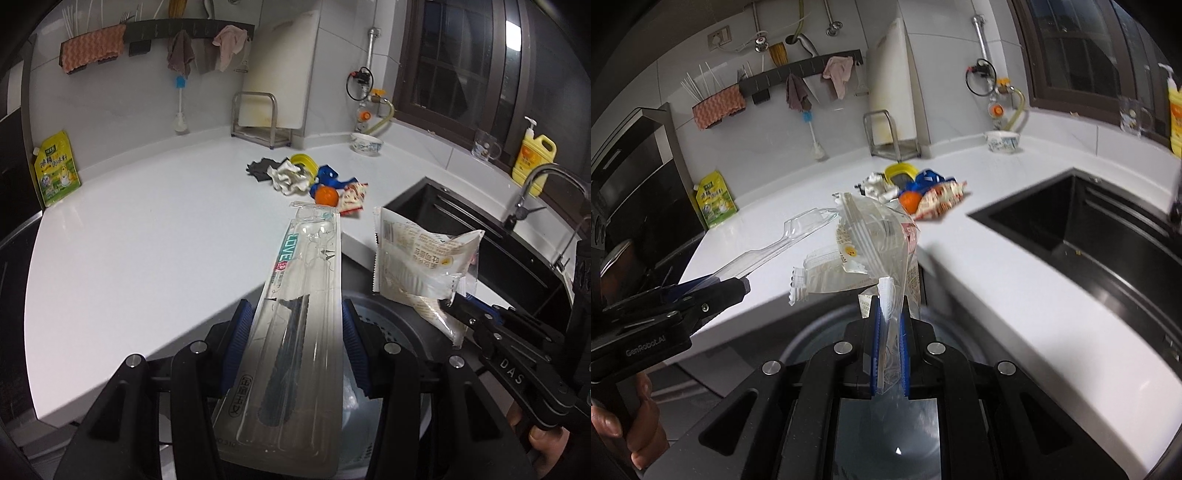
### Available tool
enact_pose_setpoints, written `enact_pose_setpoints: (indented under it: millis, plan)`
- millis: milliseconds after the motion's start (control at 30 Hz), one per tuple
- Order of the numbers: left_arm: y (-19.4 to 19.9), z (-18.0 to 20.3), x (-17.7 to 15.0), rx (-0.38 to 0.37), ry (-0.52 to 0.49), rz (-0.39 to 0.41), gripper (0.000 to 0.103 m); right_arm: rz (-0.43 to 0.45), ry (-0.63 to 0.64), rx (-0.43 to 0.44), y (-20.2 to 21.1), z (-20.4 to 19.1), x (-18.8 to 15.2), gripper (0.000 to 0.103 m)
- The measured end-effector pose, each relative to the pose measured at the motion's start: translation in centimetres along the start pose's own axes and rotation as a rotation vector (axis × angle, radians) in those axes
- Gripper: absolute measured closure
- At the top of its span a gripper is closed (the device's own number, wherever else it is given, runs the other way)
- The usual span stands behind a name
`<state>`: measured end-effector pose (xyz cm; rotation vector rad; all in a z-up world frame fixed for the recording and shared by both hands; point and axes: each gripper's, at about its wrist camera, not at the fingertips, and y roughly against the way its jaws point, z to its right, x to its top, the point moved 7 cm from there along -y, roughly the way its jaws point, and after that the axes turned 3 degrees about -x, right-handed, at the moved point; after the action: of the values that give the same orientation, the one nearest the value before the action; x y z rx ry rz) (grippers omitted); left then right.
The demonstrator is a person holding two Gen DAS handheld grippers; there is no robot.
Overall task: Collect trash
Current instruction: 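Carry the tray in the left tool and zip bag in the right tool over the basket, then open the left tool to drop the tray while the right tool drops the zip bag into the basket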
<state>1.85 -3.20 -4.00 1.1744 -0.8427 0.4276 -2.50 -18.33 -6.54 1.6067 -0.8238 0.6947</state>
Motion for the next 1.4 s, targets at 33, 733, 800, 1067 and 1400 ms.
enact_pose_setpoints:
  millis: [33, 733, 800, 1067, 1400]
  plan:
    - [0.0, 0.3, -0.4, -0.006, -0.002, -0.005, 0.055, -0.007, -0.003, 0.000, 0.0, 0.1, -0.5, 0.094]
    - [-5.5, 2.1, -7.3, -0.005, -0.041, -0.156, 0.054, -0.214, -0.078, -0.003, -4.3, 2.1, -8.2, 0.093]
    - [-5.5, 2.0, -7.4, 0.009, -0.043, -0.156, 0.052, -0.221, -0.076, -0.002, -4.5, 2.0, -8.4, 0.090]
    - [-4.4, 1.2, -7.1, 0.051, -0.030, -0.114, 0.029, -0.167, -0.078, -0.043, -3.1, 2.5, -7.8, 0.064]
    - [-2.4, 0.7, -6.7, 0.073, -0.014, -0.071, 0.023, -0.134, -0.084, -0.057, -0.7, 2.2, -7.8, 0.058]
